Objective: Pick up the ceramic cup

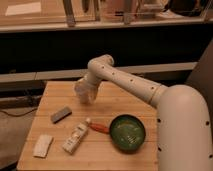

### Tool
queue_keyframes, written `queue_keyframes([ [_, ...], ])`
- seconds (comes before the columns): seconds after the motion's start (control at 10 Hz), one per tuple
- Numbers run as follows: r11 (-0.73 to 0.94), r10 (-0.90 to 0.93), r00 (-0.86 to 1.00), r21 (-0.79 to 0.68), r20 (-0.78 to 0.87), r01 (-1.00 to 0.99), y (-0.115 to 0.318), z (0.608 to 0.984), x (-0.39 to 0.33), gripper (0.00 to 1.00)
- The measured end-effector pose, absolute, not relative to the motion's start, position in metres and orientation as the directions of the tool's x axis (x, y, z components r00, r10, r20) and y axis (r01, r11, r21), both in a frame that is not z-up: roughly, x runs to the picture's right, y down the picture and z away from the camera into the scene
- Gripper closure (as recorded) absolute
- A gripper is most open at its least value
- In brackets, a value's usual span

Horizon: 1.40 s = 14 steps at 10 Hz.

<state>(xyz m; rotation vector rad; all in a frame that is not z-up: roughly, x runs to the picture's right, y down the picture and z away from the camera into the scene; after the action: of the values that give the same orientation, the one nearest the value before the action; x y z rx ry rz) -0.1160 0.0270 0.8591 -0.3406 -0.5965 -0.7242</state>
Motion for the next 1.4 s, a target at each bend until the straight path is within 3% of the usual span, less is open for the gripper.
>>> queue_keyframes([
  [1.4, 0.698, -0.461, 0.654, -0.210, 0.600, 0.685, 0.038, 0.880, -0.114, 0.20],
])
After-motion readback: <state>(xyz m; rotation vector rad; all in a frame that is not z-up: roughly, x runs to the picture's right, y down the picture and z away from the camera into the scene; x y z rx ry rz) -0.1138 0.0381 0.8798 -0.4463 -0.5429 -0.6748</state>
